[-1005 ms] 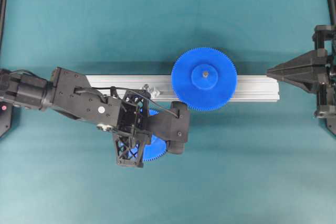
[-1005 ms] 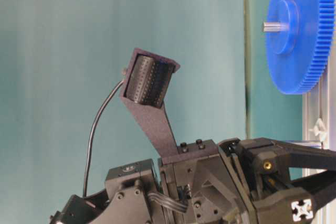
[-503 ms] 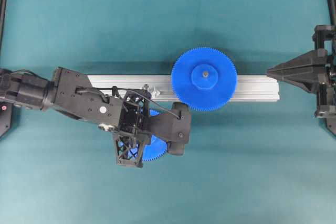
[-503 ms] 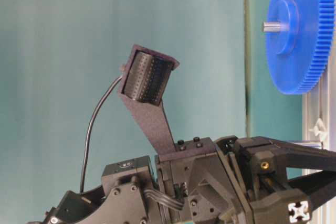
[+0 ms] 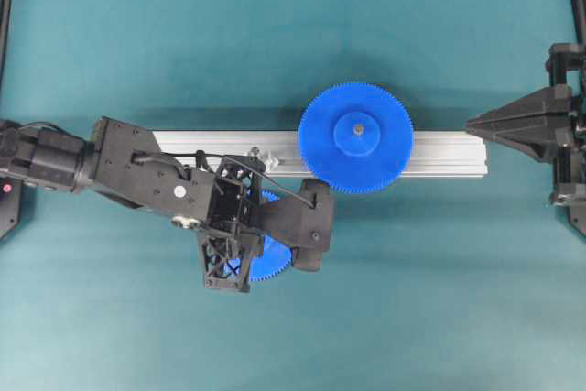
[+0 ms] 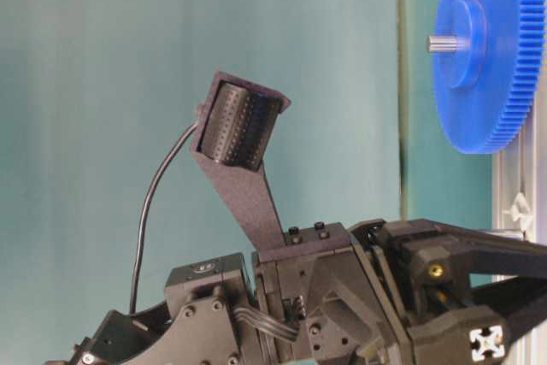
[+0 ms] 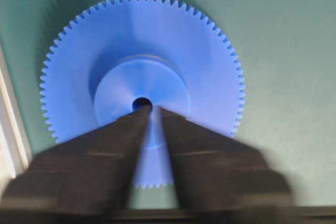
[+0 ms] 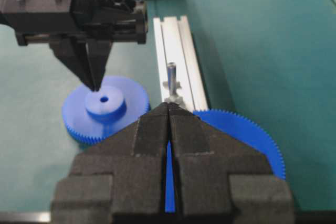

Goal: Insert the small gear onto the shaft.
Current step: 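Lower the left gripper and open it around the gear hub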

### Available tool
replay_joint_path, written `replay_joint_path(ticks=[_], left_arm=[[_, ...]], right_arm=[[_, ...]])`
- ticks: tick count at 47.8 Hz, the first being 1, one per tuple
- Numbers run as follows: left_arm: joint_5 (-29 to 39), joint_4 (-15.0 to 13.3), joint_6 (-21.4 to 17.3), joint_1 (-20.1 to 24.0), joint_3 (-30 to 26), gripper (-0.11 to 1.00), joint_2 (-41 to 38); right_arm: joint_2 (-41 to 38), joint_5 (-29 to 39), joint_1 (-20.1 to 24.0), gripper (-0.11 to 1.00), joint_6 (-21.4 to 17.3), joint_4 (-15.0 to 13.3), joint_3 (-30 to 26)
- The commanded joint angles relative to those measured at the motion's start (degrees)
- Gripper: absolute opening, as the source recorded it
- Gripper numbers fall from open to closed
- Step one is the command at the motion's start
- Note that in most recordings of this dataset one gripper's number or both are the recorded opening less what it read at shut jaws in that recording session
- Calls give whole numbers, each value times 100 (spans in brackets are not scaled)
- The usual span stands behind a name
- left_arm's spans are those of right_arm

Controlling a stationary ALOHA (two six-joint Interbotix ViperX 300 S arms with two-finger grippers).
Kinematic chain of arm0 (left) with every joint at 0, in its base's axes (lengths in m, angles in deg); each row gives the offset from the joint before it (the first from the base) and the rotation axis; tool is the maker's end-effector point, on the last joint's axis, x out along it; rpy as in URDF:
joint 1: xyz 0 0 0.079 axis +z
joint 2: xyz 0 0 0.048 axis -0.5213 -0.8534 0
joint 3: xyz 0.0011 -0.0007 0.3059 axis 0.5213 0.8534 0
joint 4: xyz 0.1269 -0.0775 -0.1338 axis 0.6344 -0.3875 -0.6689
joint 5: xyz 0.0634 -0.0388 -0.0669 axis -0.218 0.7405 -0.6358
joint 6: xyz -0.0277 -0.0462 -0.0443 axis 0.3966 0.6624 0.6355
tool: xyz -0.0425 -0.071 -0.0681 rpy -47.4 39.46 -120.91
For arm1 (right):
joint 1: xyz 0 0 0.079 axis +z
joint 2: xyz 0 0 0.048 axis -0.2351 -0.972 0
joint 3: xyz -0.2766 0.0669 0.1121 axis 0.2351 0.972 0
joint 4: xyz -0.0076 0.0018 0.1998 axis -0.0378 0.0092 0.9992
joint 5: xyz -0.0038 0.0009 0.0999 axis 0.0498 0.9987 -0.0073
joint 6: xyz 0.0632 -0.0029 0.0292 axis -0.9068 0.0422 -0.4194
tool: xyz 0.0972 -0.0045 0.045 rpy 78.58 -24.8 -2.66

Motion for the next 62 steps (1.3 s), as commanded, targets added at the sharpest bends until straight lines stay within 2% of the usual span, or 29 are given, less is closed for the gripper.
replay_joint_path(ticks=[1,8,11,13,62], left_arm=[[-26,18,0,-18,-132,38,79],[-141,18,220,-18,-158,80,35],[-141,18,299,-26,-158,91,18],[-123,18,308,-18,-132,94,0],[-26,18,378,62,44,94,-79]], right_arm=[[-9,-26,-9,3,-62,9,-123],[0,-26,-9,3,-62,9,-114],[0,-26,-9,3,-62,9,-114],[0,-26,-9,3,-62,9,-123],[53,-26,-9,3,-70,9,-132]])
